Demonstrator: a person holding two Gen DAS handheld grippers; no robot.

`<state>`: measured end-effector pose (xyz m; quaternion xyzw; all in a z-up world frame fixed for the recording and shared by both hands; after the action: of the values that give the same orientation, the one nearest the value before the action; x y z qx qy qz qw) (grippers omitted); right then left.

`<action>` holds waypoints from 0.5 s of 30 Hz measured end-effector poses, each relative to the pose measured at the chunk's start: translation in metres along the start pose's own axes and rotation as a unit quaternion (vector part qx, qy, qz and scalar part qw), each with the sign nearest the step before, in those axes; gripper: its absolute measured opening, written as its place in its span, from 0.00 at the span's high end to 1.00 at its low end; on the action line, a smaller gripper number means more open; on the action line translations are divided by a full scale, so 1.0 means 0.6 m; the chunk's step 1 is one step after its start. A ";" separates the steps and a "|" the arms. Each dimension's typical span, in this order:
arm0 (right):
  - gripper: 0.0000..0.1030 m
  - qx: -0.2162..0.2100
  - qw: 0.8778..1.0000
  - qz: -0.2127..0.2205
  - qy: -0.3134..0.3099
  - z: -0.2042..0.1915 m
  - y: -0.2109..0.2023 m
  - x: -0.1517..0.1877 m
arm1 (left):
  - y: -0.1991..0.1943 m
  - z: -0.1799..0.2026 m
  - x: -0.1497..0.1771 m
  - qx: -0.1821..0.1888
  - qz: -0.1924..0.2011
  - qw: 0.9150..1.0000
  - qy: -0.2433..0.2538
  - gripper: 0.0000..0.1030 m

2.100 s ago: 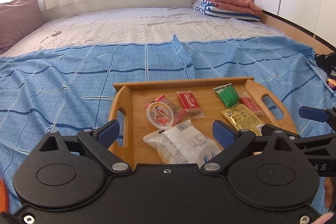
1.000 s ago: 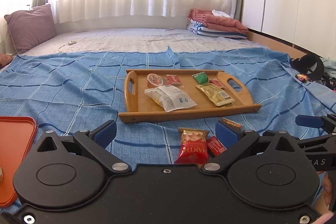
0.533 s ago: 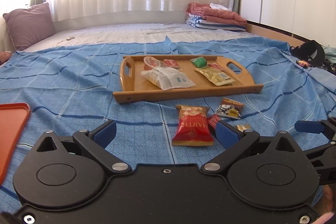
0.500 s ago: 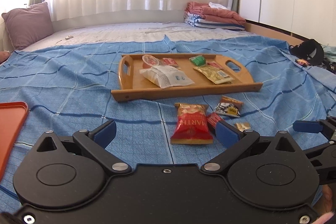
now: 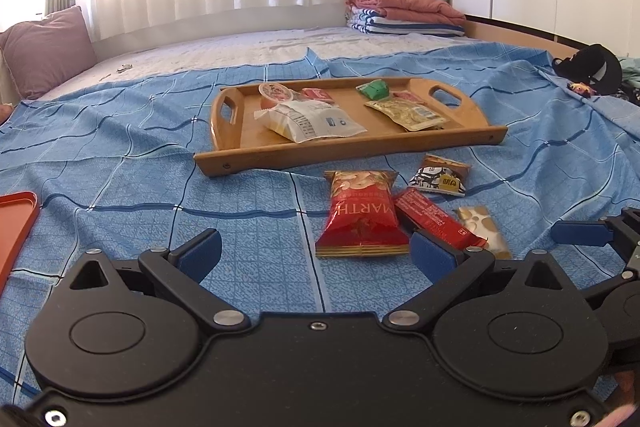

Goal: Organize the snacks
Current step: 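Lower the left tool onto the red MARTH chips bag and close it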

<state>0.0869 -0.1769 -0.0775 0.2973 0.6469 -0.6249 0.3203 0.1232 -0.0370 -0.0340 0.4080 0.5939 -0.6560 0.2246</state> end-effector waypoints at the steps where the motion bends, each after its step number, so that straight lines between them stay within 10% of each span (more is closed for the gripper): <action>1: 0.00 0.001 1.000 0.000 0.000 0.000 0.001 0.001 | 0.003 0.002 -0.001 0.001 -0.001 1.000 0.000 0.02; 15: 0.00 0.007 1.000 -0.003 -0.008 -0.005 0.015 0.011 | 0.049 0.018 -0.001 0.008 -0.021 1.000 -0.012 0.06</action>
<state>0.0896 -0.1739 -0.0881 0.2929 0.6412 -0.6323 0.3214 0.1434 -0.0534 -0.0513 0.3891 0.5942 -0.6703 0.2150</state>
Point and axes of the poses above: each gripper's, at about its wrist camera, not at the fingertips, and y roughly the way its jaws point, z to its right, x to its underside, the point moved 10 cm from there along y, roughly the way its jaws point, and after that the axes turned 4 degrees about -z, right-handed, at the moved point
